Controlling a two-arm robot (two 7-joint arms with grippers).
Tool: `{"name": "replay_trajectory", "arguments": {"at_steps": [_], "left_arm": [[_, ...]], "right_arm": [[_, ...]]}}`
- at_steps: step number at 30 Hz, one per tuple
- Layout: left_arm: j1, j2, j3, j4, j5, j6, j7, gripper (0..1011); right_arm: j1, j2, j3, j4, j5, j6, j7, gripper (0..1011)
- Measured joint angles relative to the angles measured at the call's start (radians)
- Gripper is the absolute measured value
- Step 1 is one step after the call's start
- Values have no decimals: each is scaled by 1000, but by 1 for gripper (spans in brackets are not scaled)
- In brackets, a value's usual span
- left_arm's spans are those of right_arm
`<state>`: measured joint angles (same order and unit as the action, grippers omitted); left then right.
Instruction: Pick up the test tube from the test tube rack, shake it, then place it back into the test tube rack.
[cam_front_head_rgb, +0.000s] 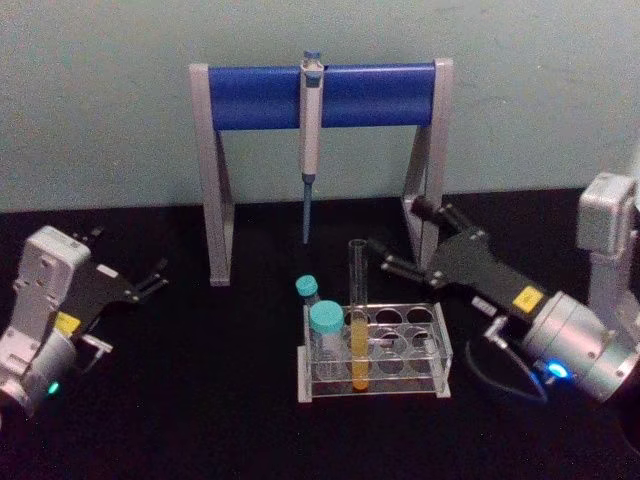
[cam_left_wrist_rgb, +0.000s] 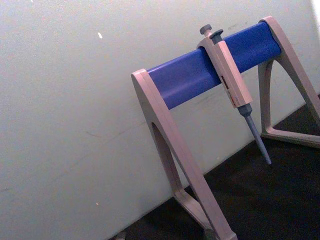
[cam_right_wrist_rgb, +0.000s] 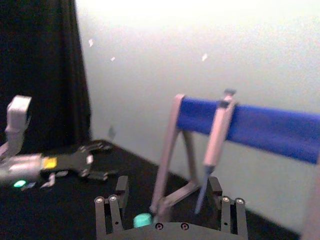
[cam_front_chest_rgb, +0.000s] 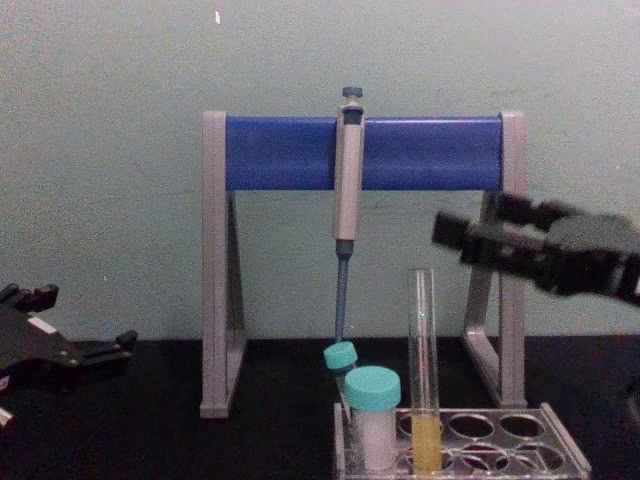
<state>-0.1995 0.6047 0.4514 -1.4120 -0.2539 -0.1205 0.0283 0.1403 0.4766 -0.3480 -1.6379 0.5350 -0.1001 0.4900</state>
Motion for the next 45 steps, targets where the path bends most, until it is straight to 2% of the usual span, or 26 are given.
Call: {"name": "replay_trajectory", "arguments": {"at_steps": [3, 6, 12, 17, 23, 32, 45], "left_arm": [[0, 0, 0, 0, 0, 0, 0, 1001], [0, 0, 0, 0, 0, 0, 0, 1001], [0, 0, 0, 0, 0, 0, 0, 1001], [0, 0, 0, 0, 0, 0, 0, 1001], [0, 0, 0, 0, 0, 0, 0, 1001], [0, 0, 0, 0, 0, 0, 0, 1001], [0, 0, 0, 0, 0, 0, 0, 1001]], "right_arm": [[-13, -1, 23, -13, -3, -15, -28, 1000], [-31, -9, 56, -22, -26, -39, -72, 1000], [-74, -38, 112, -25, -110, -70, -198, 1000], [-105, -78, 143, -2, -182, -61, -318, 1000], [-122, -120, 155, 45, -235, -28, -396, 1000], [-130, -161, 152, 125, -277, 12, -421, 1000], [-121, -194, 147, 204, -312, 44, -400, 1000]]}}
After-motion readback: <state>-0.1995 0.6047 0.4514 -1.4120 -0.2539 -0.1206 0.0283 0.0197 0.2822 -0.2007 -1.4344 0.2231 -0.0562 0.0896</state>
